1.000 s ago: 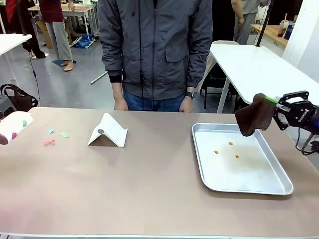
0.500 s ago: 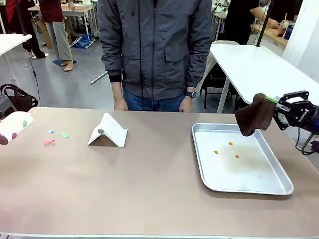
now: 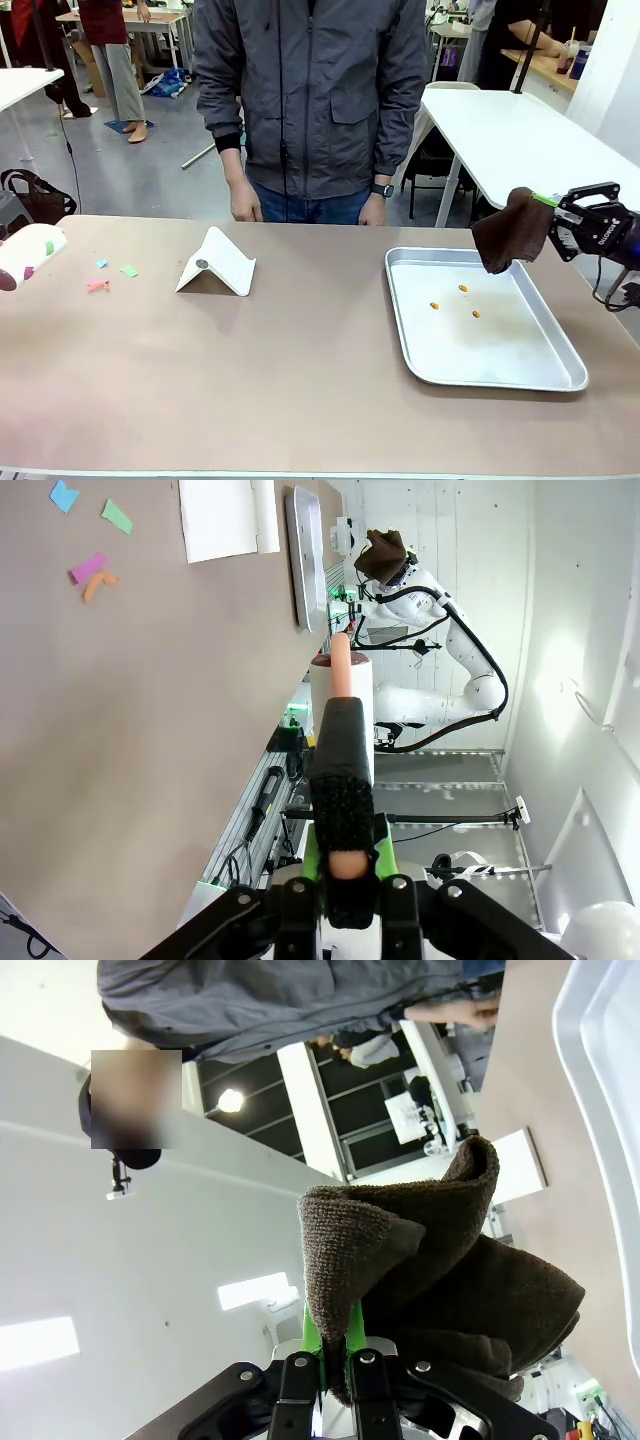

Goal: Clean the surface of the table.
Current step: If a person points to the right, clean the right side of the table with your right hand, and if they point to the left, clean the left side with your left hand.

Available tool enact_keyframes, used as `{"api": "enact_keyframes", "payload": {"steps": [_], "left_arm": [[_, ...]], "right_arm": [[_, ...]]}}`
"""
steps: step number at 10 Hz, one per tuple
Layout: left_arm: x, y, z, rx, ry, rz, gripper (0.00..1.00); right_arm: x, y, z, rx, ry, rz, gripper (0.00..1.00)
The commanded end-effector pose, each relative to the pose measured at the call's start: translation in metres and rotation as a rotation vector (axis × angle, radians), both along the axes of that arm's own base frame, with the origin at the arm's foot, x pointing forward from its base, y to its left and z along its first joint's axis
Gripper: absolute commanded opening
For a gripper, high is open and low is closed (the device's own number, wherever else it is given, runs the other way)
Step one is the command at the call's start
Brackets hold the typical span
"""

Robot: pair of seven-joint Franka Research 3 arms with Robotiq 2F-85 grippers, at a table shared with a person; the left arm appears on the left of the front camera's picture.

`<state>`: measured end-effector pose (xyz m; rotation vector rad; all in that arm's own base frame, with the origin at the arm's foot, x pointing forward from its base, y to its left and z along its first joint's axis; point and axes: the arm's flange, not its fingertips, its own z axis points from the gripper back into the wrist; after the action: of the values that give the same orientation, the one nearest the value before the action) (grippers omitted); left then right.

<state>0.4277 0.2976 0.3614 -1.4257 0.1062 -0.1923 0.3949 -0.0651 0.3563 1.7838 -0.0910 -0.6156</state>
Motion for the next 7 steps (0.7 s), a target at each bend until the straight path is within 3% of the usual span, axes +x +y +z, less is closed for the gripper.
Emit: {"api": "enact_keyframes", "payload": {"steps": [1,7], "left_arm": [[-0.0028,-0.0017,0.0044,-0.011,0.005,0.016,0.00],[-0.0028,-0.0017,0.0044,-0.011,0.005,0.016,0.00]], "right_arm": [[-0.0012,0.0003,0.0030,0.006,-0.010,0.011,0.00],[-0.0012,0.0003,0.0030,0.006,-0.010,0.011,0.00]]}}
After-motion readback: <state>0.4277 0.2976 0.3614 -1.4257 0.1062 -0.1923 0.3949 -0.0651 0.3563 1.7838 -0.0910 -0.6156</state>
